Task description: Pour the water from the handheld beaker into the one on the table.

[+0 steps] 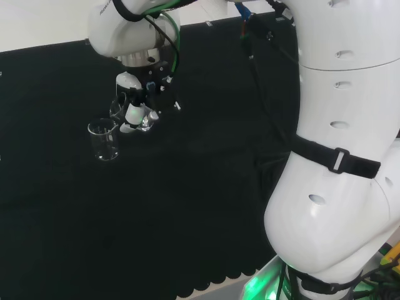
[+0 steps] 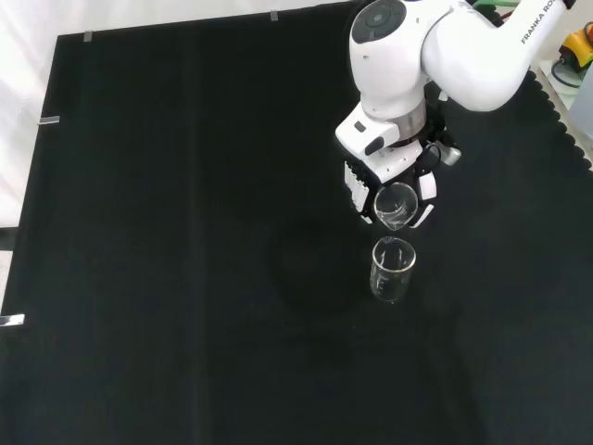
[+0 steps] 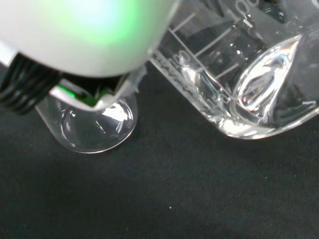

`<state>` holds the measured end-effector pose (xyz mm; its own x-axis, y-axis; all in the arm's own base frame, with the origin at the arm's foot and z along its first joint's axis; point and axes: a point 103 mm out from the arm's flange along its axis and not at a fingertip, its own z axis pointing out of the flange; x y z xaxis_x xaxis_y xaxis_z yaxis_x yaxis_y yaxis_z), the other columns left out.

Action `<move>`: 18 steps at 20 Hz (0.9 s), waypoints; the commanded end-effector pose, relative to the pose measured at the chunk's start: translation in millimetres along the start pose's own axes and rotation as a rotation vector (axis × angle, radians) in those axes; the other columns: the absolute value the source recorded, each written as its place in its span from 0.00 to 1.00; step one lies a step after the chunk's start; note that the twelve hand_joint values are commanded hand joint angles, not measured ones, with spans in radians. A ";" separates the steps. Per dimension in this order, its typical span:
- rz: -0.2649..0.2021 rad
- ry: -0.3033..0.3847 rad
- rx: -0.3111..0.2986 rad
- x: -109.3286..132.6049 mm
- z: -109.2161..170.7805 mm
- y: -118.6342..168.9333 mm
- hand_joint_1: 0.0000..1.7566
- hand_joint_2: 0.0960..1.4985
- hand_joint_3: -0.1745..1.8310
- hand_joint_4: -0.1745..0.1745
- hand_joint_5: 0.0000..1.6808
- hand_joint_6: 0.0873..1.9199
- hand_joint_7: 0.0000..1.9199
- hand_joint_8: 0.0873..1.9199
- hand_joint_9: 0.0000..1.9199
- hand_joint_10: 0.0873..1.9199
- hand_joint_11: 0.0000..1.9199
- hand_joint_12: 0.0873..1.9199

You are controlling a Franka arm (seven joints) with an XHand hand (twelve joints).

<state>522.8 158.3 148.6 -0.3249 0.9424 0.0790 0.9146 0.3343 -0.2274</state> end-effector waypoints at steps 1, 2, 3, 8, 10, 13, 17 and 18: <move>0.013 -0.059 0.024 3.5 -4.8 1.8 0.75 0.29 0.58 0.00 0.71 0.46 0.66 0.44 0.86 0.38 0.71 0.36; 0.012 -0.077 0.028 4.2 -5.9 2.0 0.75 0.29 0.58 0.00 0.71 0.46 0.66 0.44 0.86 0.38 0.71 0.36; 0.010 -0.093 0.028 4.9 -7.2 2.1 0.75 0.29 0.58 0.00 0.71 0.46 0.66 0.44 0.86 0.38 0.71 0.36; 0.003 -0.129 0.049 9.0 -10.0 4.1 0.75 0.29 0.58 0.00 0.71 0.46 0.66 0.44 0.86 0.38 0.71 0.36; 0.006 -0.148 0.063 9.6 -10.6 4.7 0.75 0.29 0.58 0.00 0.71 0.46 0.66 0.44 0.86 0.38 0.71 0.36; 0.004 -0.164 0.077 10.7 -12.8 5.9 0.75 0.29 0.58 0.00 0.71 0.46 0.66 0.44 0.86 0.38 0.72 0.37; 0.003 -0.213 0.085 14.4 -15.1 6.9 0.75 0.29 0.58 0.00 0.71 0.46 0.66 0.44 0.86 0.38 0.72 0.36; 0.004 -0.215 0.088 13.9 -15.2 6.5 0.75 0.29 0.58 0.00 0.71 0.46 0.66 0.44 0.86 0.38 0.72 0.36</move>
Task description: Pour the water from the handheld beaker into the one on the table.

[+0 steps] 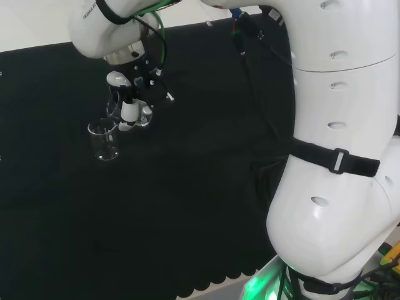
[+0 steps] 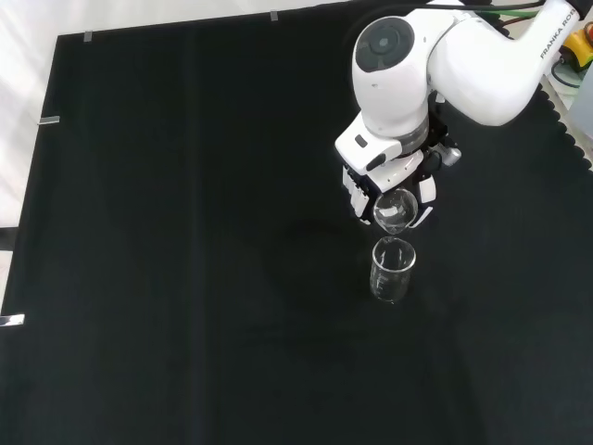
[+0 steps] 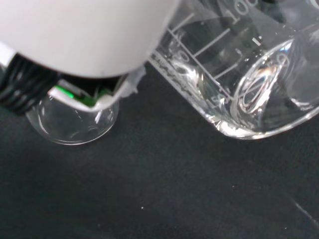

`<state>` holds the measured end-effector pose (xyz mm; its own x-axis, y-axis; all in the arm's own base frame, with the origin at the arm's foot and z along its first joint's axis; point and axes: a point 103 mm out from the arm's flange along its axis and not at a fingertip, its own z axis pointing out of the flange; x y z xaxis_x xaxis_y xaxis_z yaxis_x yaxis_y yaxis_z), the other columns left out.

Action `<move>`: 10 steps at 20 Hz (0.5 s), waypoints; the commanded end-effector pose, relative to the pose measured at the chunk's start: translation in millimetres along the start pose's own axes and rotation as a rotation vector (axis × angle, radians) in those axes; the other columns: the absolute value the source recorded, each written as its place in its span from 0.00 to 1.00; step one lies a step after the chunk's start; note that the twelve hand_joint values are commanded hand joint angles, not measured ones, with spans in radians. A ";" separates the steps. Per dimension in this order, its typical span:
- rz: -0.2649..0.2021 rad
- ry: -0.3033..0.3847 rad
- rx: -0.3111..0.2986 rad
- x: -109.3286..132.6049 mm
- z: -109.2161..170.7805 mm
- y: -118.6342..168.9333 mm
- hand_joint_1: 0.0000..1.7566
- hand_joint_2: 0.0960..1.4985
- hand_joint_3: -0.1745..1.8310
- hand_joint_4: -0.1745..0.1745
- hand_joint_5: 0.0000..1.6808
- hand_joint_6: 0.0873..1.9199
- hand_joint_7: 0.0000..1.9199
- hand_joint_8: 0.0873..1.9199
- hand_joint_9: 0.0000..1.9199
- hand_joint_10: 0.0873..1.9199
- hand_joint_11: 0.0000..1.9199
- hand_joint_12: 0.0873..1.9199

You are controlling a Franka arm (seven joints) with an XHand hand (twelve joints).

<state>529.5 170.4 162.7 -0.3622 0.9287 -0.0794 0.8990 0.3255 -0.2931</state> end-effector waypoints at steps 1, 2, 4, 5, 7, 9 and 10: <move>0.002 -0.058 0.021 4.8 -0.4 -0.4 0.75 0.29 0.58 0.00 0.71 0.46 0.66 0.44 0.86 0.38 0.72 0.36; 0.002 -0.070 0.024 6.4 -0.6 0.1 0.75 0.29 0.58 0.00 0.71 0.46 0.66 0.44 0.86 0.38 0.72 0.36; 0.000 -0.086 0.031 11.4 -1.4 1.6 0.75 0.29 0.58 0.00 0.71 0.46 0.66 0.44 0.86 0.38 0.72 0.36; -0.003 -0.087 0.033 10.9 -1.0 1.4 0.75 0.29 0.58 0.00 0.71 0.46 0.66 0.44 0.86 0.38 0.72 0.36; -0.005 -0.101 0.041 10.3 -0.1 1.4 0.75 0.29 0.58 0.00 0.71 0.46 0.66 0.44 0.86 0.38 0.72 0.36; -0.007 -0.108 0.045 10.0 0.2 1.5 0.75 0.29 0.58 0.00 0.71 0.46 0.66 0.44 0.86 0.38 0.72 0.36; -0.006 -0.116 0.047 10.5 -0.1 1.8 0.75 0.29 0.58 0.00 0.71 0.46 0.66 0.44 0.86 0.38 0.72 0.36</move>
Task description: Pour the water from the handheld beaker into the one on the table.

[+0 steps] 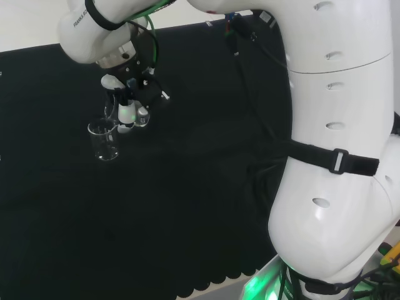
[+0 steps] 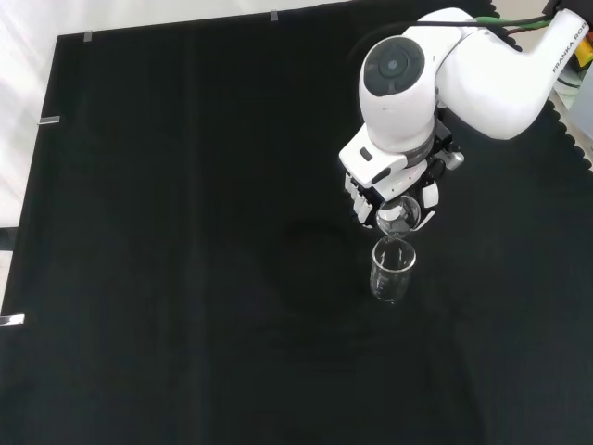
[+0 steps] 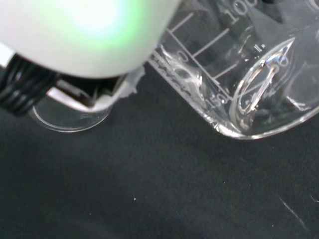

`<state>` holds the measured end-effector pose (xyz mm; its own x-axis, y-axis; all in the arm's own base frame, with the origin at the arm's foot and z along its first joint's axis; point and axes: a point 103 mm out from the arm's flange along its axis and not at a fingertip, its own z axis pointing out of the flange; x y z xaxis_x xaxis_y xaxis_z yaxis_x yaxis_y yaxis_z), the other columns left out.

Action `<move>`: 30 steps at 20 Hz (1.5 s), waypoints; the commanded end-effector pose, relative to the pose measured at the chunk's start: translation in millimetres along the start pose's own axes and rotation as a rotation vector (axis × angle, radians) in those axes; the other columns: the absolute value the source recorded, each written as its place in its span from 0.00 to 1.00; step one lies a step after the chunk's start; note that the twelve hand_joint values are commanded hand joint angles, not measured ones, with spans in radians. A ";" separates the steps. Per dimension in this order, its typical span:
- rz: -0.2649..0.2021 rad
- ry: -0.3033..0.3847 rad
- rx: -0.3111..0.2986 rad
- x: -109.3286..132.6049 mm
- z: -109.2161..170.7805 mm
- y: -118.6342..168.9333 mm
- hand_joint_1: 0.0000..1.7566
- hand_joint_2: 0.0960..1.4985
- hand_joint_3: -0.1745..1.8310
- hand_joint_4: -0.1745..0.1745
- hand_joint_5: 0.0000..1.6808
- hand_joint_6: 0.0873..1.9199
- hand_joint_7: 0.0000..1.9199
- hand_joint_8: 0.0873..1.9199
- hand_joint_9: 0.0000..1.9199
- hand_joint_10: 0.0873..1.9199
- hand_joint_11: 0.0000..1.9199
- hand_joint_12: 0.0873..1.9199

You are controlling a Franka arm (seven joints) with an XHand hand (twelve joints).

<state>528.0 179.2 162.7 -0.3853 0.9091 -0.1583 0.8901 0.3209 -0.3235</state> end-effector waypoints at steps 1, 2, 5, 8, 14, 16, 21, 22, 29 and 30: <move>-0.003 -0.037 0.018 1.0 0.9 0.2 0.75 0.29 0.58 0.00 0.71 0.46 0.66 0.44 0.86 0.38 0.72 0.36; -0.002 -0.041 0.021 0.6 0.6 0.3 0.75 0.29 0.58 0.00 0.71 0.46 0.66 0.44 0.86 0.38 0.72 0.36; 0.000 -0.054 0.029 -0.2 -0.8 0.2 0.75 0.29 0.58 0.00 0.71 0.46 0.66 0.44 0.86 0.37 0.72 0.36; -0.001 -0.069 0.036 1.5 -1.9 1.2 0.75 0.29 0.58 0.00 0.71 0.46 0.66 0.44 0.86 0.37 0.72 0.36; 0.002 -0.097 0.049 1.9 -3.0 2.0 0.75 0.29 0.58 0.00 0.71 0.46 0.66 0.44 0.86 0.37 0.72 0.36; 0.003 -0.111 0.054 2.7 -3.4 2.5 0.75 0.29 0.58 0.00 0.71 0.46 0.66 0.44 0.86 0.37 0.72 0.36; 0.007 -0.134 0.067 3.3 -3.6 3.2 0.75 0.29 0.58 0.00 0.71 0.46 0.66 0.44 0.86 0.37 0.72 0.36; 0.008 -0.139 0.069 4.0 -4.0 3.5 0.75 0.29 0.58 0.00 0.71 0.46 0.66 0.44 0.86 0.37 0.72 0.36; 0.018 -0.152 0.082 5.0 -5.3 4.0 0.75 0.29 0.58 0.00 0.71 0.46 0.66 0.44 0.86 0.37 0.72 0.36; 0.022 -0.164 0.088 10.0 -6.6 5.7 0.75 0.29 0.58 0.00 0.71 0.46 0.66 0.44 0.86 0.37 0.72 0.35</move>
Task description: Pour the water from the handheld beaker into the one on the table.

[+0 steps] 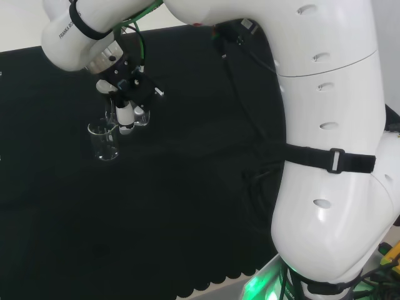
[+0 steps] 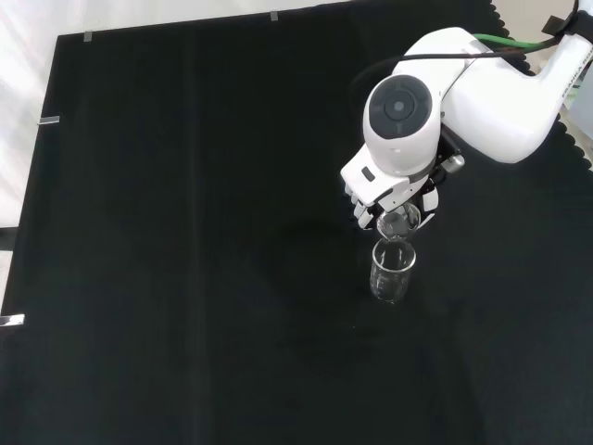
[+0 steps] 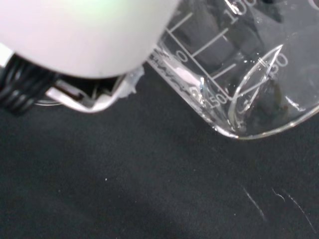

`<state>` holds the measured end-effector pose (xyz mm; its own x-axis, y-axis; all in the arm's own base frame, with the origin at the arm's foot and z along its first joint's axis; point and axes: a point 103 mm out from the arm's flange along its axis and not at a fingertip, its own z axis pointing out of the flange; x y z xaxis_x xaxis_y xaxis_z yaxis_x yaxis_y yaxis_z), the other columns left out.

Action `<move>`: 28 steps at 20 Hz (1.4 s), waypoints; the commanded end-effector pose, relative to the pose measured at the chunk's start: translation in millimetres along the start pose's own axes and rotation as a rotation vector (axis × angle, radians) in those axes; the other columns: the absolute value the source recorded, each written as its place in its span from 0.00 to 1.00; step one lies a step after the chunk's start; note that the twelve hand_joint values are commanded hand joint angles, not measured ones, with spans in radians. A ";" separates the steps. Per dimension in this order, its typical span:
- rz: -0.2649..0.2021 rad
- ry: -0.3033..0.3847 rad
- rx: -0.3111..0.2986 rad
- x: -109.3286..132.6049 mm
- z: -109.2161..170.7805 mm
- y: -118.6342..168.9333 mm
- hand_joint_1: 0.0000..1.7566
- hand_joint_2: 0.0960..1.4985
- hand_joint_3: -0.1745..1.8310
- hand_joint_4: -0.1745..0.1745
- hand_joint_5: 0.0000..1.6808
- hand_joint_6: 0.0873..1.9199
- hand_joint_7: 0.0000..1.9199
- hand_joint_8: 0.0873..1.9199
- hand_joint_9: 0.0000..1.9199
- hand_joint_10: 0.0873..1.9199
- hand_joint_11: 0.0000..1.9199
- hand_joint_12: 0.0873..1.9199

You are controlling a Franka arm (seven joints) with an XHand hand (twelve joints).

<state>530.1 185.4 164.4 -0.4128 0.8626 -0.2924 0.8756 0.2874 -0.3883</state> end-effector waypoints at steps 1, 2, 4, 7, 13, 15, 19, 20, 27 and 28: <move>0.012 -0.018 0.012 5.3 -4.1 2.2 0.75 0.29 0.58 0.00 0.71 0.46 0.66 0.44 0.86 0.37 0.72 0.35; 0.011 -0.019 0.011 5.0 -4.1 2.1 0.75 0.29 0.58 0.00 0.71 0.46 0.66 0.44 0.86 0.37 0.72 0.35; 0.011 -0.018 0.011 3.2 -4.2 1.5 0.75 0.29 0.58 0.00 0.71 0.46 0.66 0.44 0.86 0.37 0.72 0.35; 0.013 -0.032 0.018 1.8 -5.3 0.5 0.75 0.29 0.58 0.00 0.71 0.46 0.66 0.44 0.86 0.37 0.72 0.35; 0.015 -0.053 0.029 3.1 -6.7 1.1 0.75 0.29 0.58 0.00 0.71 0.46 0.66 0.44 0.86 0.37 0.72 0.35; 0.015 -0.057 0.030 2.8 -6.8 0.9 0.75 0.29 0.58 0.00 0.71 0.46 0.66 0.44 0.86 0.37 0.72 0.35; 0.013 -0.071 0.033 8.0 -9.6 1.9 0.75 0.29 0.58 0.00 0.71 0.46 0.66 0.44 0.86 0.37 0.73 0.35; 0.012 -0.071 0.029 7.0 -8.8 1.4 0.75 0.29 0.58 0.00 0.71 0.46 0.66 0.44 0.86 0.37 0.73 0.35; 0.015 -0.109 0.031 8.6 -7.0 0.2 0.75 0.29 0.58 0.00 0.71 0.46 0.66 0.44 0.87 0.37 0.73 0.35; 0.016 -0.117 0.032 8.8 -6.9 0.3 0.75 0.29 0.58 0.00 0.71 0.46 0.66 0.44 0.87 0.37 0.73 0.35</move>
<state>529.1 194.8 168.1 -0.4241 0.8247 -0.3743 0.8729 0.2620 -0.4116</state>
